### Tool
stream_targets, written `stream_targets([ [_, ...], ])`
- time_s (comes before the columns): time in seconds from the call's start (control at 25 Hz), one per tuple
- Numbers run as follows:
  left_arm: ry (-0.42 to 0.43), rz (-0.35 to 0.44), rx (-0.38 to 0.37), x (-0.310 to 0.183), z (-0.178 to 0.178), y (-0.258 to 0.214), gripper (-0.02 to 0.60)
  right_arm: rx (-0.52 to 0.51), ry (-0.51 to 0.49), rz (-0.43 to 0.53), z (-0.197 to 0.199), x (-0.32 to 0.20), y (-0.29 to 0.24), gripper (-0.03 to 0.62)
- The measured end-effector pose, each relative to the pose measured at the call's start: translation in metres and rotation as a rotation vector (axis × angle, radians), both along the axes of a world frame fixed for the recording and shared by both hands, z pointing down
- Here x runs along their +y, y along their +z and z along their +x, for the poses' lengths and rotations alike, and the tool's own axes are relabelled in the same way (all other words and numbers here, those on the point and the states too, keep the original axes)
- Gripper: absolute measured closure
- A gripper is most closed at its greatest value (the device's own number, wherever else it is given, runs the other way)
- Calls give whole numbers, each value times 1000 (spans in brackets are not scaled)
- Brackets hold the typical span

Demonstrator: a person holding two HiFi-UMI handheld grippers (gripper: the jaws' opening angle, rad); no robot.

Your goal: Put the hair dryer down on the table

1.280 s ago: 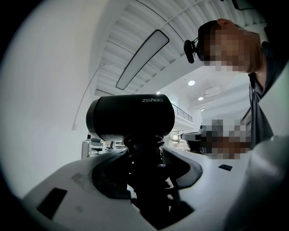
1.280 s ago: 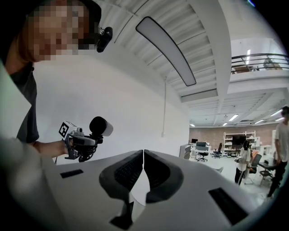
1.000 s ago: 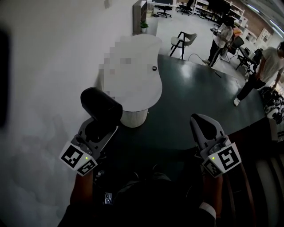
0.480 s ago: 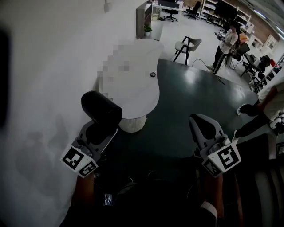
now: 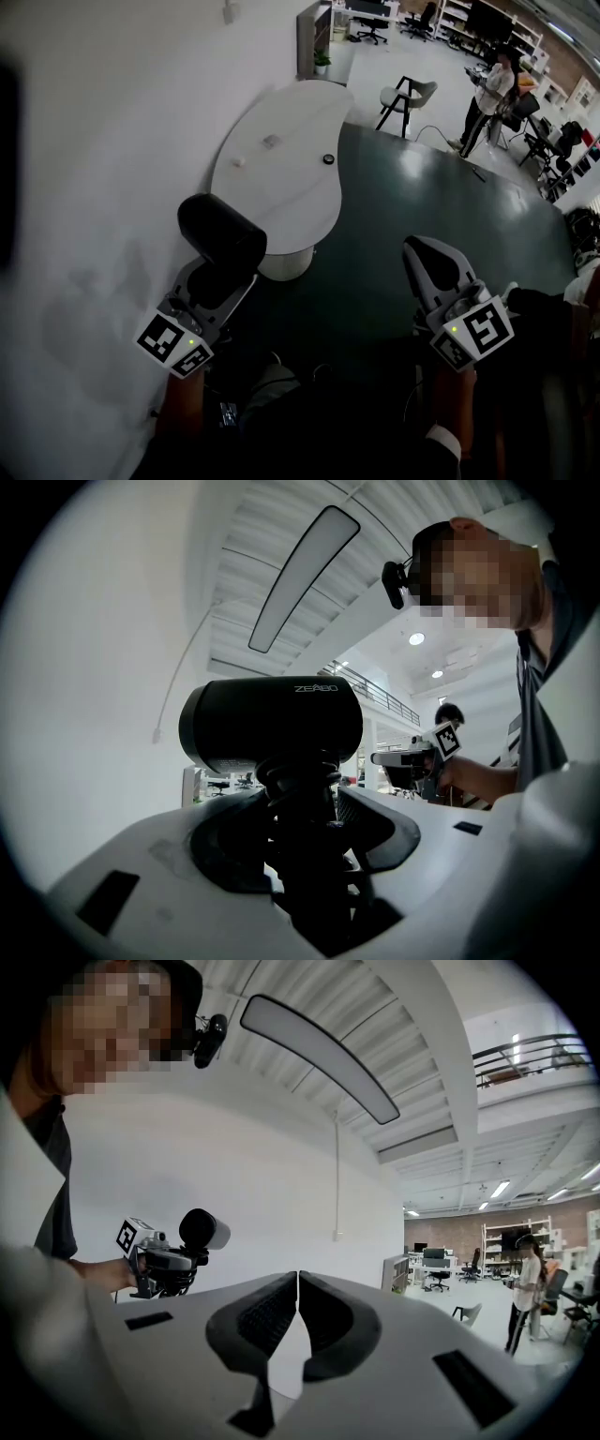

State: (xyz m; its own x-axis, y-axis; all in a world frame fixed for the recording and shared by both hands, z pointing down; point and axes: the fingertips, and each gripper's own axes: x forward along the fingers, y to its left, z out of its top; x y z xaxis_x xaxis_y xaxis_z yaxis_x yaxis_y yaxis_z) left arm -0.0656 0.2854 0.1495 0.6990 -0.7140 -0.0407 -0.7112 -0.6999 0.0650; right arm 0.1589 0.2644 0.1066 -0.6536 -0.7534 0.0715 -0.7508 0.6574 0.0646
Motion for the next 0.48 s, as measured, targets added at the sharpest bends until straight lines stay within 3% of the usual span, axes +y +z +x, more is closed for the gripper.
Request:
stream_targets([
  [0.48,39,-23,-1,-52,-55,-1,368,-4,55,-20,-49,-39,-2,585],
])
